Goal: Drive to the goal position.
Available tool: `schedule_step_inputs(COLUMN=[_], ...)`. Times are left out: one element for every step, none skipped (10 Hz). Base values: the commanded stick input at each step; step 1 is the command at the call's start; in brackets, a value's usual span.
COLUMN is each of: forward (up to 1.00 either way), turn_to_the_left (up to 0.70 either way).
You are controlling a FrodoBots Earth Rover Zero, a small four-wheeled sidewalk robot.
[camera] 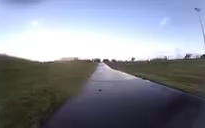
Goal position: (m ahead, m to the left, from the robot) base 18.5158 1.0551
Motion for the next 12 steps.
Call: schedule_step_inputs(forward=[0.45,0.45,0.45,0.45,0.45,0.45,0.45,0.45,0.45,0.45,0.45,0.45], turn_to_the_left=[0.00,0.00,0.00,0.00,0.00,0.00,0.00,0.00,0.00,0.00,0.00,0.00])
